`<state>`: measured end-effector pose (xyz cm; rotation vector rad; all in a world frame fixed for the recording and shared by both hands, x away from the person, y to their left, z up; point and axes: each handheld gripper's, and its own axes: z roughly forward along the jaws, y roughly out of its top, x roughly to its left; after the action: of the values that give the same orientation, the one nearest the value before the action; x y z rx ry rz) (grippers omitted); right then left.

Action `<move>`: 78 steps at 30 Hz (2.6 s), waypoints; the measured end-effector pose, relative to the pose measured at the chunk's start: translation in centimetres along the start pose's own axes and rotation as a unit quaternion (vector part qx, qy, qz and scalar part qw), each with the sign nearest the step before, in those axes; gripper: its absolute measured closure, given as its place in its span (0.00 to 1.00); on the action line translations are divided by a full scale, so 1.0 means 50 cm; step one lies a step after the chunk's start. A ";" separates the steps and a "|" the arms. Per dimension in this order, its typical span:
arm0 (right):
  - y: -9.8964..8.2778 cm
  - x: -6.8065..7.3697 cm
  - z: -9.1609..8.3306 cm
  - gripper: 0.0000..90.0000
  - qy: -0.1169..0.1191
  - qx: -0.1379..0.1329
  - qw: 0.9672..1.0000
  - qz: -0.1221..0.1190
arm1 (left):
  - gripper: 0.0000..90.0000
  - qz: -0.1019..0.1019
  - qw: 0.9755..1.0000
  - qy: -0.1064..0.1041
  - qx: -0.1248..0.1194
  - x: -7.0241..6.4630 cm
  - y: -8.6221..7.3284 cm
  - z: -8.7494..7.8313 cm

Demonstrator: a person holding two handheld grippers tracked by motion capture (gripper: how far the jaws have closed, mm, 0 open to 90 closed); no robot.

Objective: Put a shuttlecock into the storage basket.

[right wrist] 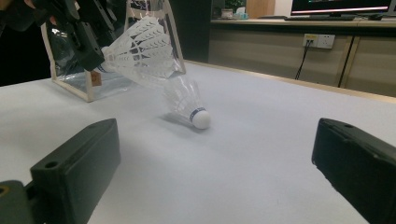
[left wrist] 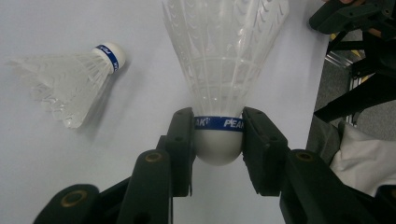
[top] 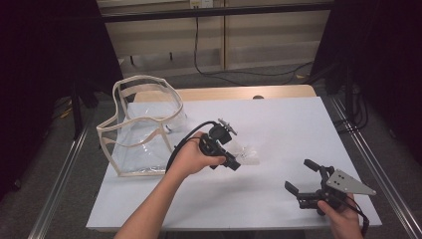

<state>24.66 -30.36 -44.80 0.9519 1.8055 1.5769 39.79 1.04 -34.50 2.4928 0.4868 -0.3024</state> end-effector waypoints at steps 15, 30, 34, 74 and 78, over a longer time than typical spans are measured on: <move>0.000 0.000 0.001 0.01 0.001 -0.002 1.000 0.002 | 0.73 -0.005 1.000 0.005 0.002 0.006 0.001 -0.026; 0.000 0.001 0.001 0.01 0.002 -0.001 1.000 0.001 | 0.73 -0.014 1.000 0.008 0.001 0.011 0.000 -0.047; 0.000 0.001 0.002 0.01 0.002 -0.001 1.000 0.001 | 0.73 -0.018 1.000 0.009 0.002 0.012 0.002 -0.055; 0.000 0.001 0.002 0.01 0.002 -0.002 1.000 0.000 | 0.73 -0.043 0.999 0.016 0.001 0.023 0.018 -0.132; 0.000 0.002 0.001 0.01 0.002 -0.002 1.000 0.001 | 0.73 -0.044 0.999 0.017 0.003 0.025 0.018 -0.134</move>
<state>24.66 -30.26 -44.79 0.9495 1.8035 1.5838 41.98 4.58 -29.03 2.4901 0.6123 -0.2964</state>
